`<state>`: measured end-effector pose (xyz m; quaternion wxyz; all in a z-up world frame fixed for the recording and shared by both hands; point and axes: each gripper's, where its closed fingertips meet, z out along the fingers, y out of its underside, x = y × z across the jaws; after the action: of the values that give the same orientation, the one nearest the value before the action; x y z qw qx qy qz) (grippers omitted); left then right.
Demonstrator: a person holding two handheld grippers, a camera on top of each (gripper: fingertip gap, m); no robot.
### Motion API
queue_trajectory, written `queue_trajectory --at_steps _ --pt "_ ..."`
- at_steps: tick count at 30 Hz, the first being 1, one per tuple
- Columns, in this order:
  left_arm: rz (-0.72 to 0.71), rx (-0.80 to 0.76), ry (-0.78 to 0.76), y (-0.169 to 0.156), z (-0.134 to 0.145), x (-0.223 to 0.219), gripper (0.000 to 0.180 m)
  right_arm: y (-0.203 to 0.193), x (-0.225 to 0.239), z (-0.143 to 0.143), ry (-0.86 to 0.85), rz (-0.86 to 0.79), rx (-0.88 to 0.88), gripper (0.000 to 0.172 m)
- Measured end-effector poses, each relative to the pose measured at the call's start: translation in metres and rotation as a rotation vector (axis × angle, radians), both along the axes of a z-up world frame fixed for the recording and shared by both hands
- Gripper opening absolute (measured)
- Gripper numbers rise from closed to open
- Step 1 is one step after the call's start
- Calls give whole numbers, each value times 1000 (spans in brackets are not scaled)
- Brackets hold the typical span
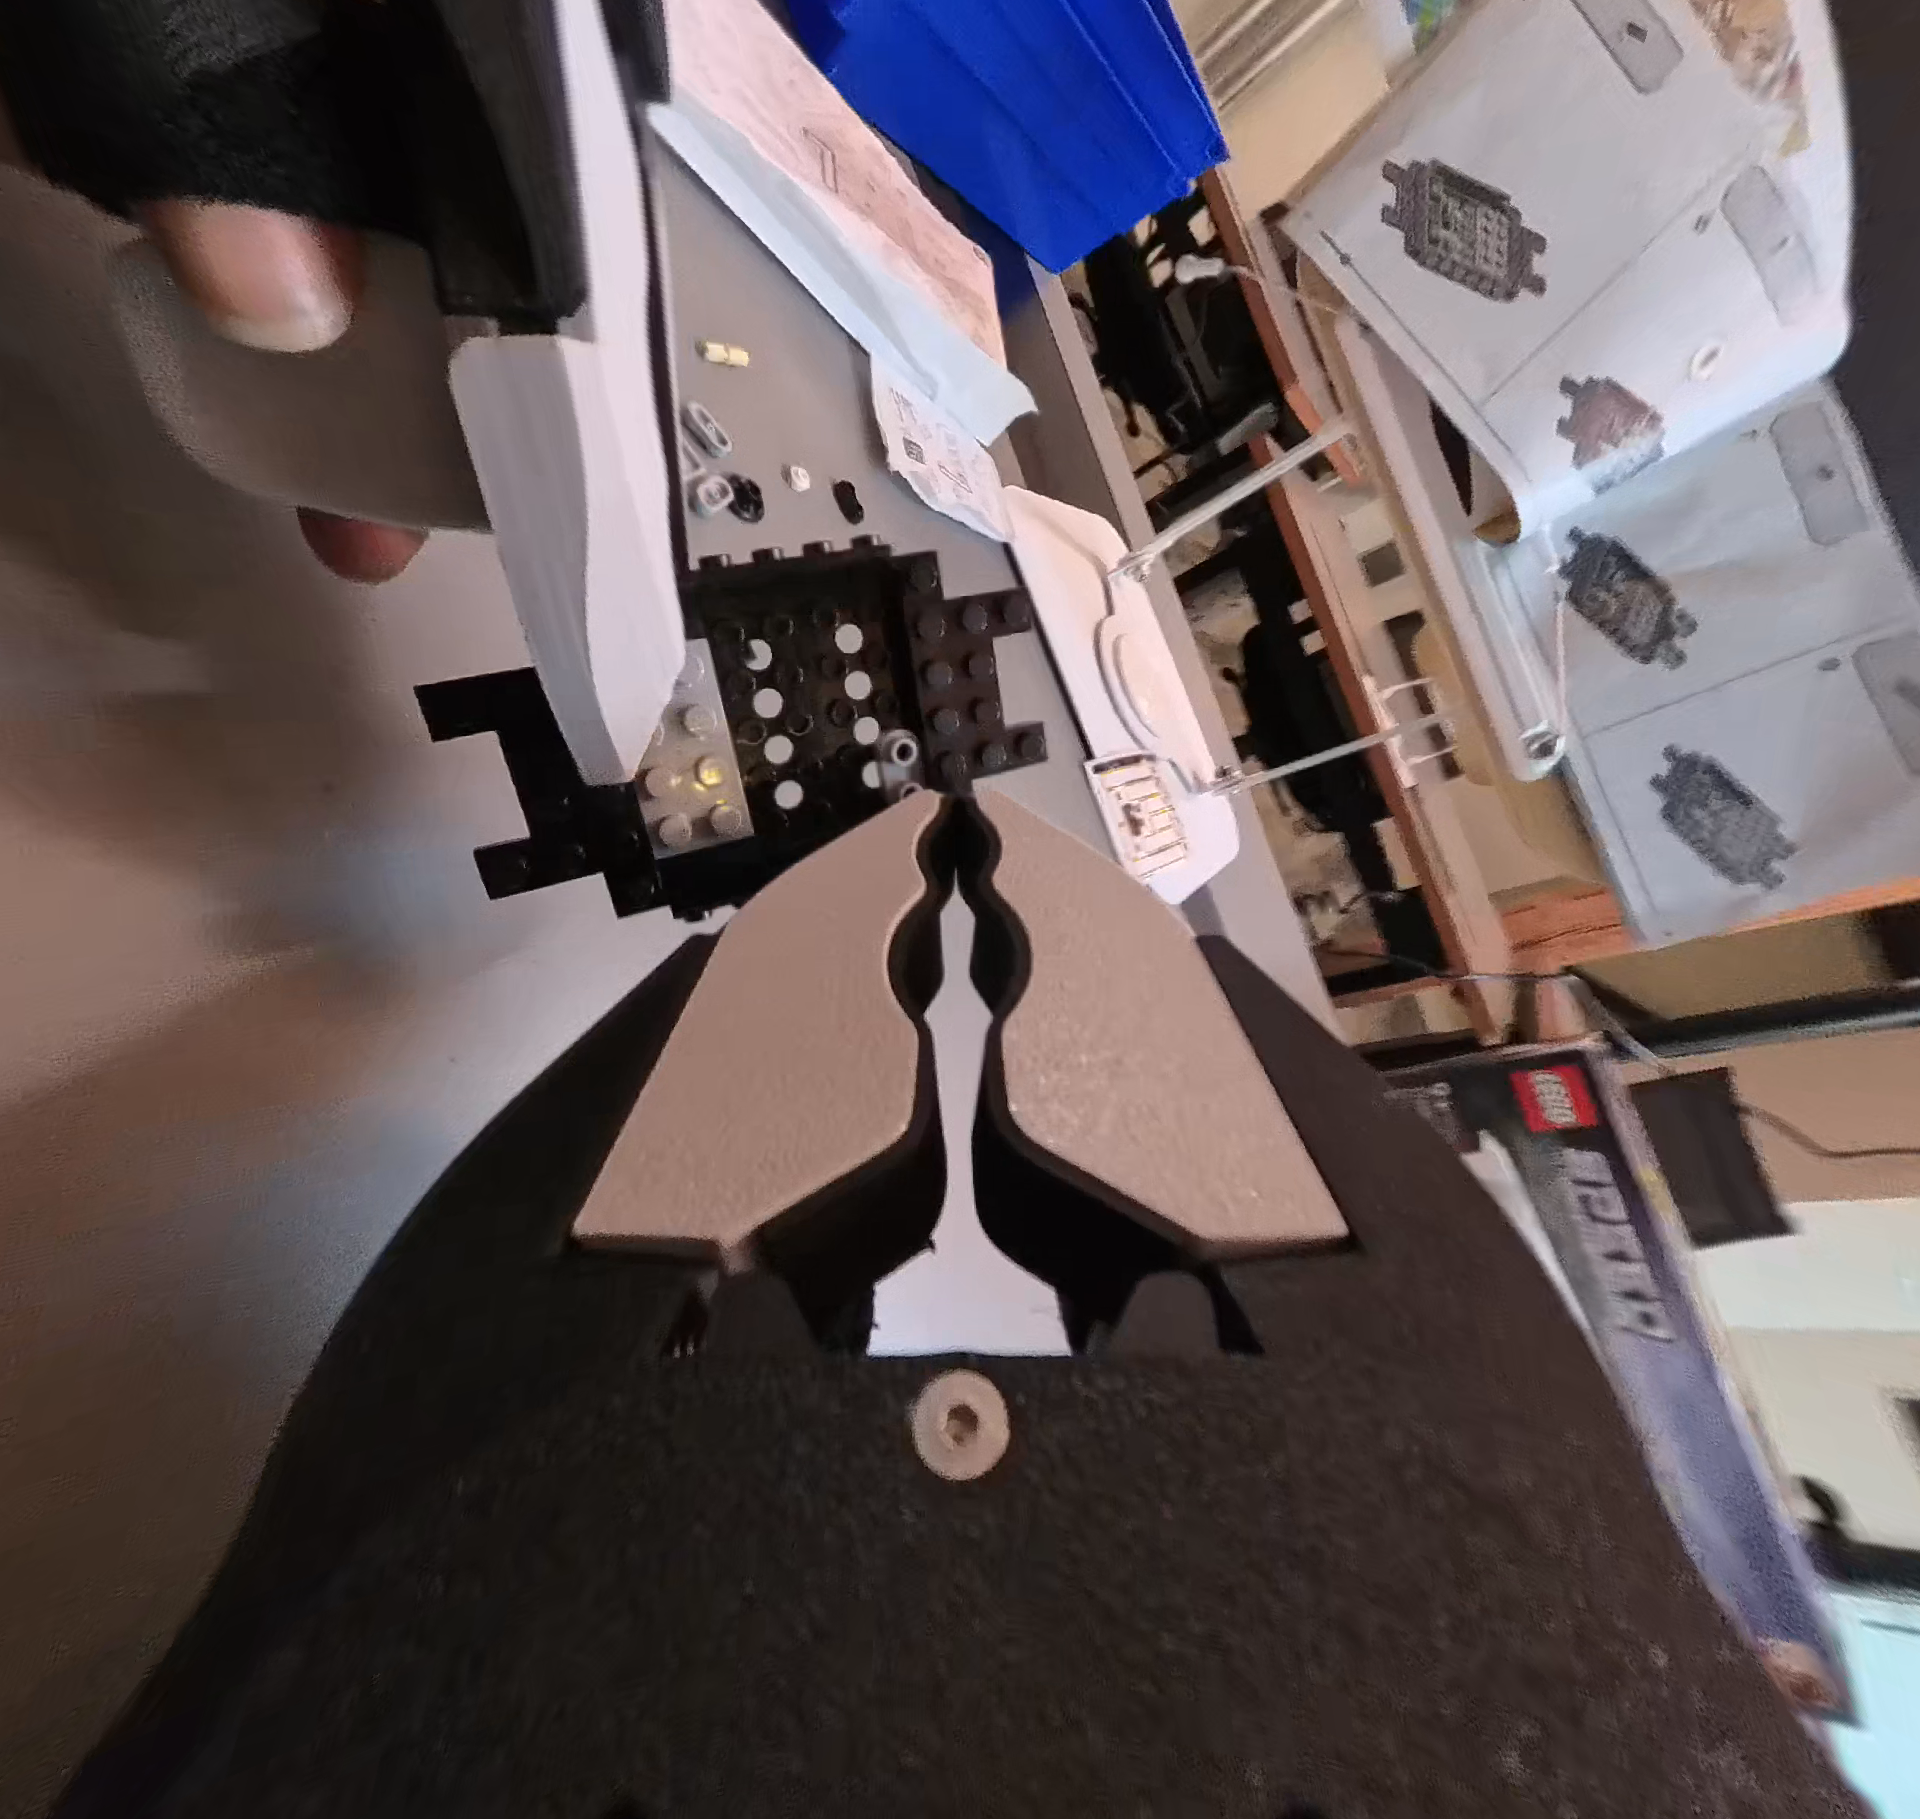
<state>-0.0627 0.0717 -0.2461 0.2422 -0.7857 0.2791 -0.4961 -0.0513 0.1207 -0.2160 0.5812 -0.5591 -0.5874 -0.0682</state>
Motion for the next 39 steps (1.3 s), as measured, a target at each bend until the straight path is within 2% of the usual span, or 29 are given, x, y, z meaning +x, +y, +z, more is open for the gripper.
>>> queue_trajectory --at_steps 5,6,7,9,13,18,25,30,33,35,39 --pt "10 -38 -3 1 -4 -2 11 -7 1 11 43 58 25 0" --pt "19 -37 -2 3 -5 -2 11 -7 1 11 60 56 -14 0" --pt "30 -27 0 4 -5 -2 11 -5 0 7 77 43 -75 19" --pt "48 -6 19 7 -6 -2 11 -2 0 -3 105 16 -194 32" --pt "58 76 75 6 -7 3 11 3 -1 -4 284 -22 -376 33" --pt "88 190 177 8 -9 5 12 2 -3 -7 426 -12 -571 24" --pt "78 252 260 6 -13 5 13 3 -4 -12 379 -6 -550 21" --pt "103 237 276 12 -17 3 12 8 0 -17 320 -60 -515 21" --pt "139 228 278 21 -17 -4 11 11 6 -20 304 -74 -516 13" --pt "137 200 297 18 -25 -9 11 22 20 -10 282 -129 -384 4" --pt "145 154 258 21 -24 -11 11 14 25 -4 335 -74 -433 0"
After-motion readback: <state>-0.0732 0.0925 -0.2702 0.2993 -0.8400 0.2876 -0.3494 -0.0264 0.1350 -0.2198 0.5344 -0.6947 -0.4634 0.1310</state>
